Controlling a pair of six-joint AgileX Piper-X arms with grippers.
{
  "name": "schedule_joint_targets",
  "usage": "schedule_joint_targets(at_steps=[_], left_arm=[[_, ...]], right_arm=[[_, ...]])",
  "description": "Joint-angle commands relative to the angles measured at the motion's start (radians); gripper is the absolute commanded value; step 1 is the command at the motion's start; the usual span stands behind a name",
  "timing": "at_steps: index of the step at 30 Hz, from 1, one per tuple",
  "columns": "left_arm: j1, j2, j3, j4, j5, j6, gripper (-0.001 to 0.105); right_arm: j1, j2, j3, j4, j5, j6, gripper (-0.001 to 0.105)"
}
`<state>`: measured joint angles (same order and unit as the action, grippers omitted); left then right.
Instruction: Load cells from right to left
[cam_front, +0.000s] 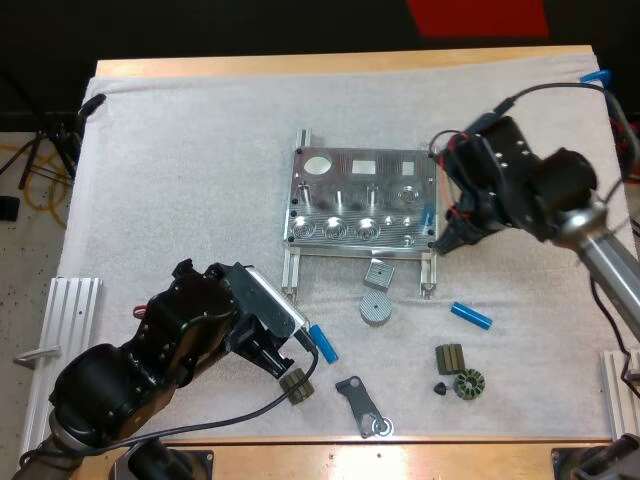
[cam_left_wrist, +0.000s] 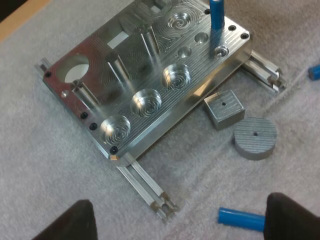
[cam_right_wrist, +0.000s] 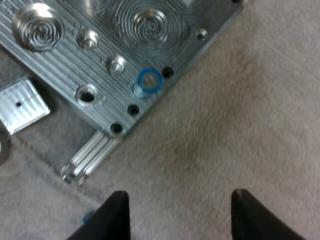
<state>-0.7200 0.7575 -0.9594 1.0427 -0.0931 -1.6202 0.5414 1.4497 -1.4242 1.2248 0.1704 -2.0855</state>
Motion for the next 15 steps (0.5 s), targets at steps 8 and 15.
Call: schedule_joint_targets(at_steps=[8,15], left_arm=[[0.002,-0.006,-0.003,-0.009,0.002,0.078,0.067],[0.002,-0.006,-0.003,-0.009,0.058,0.154,0.067]], right_arm=[[-0.001,-0.139,-0.004,0.114,-0.059,0.047,0.046],[-0.001,-0.246,-0.004,0.172,-0.093,0.071,0.046]])
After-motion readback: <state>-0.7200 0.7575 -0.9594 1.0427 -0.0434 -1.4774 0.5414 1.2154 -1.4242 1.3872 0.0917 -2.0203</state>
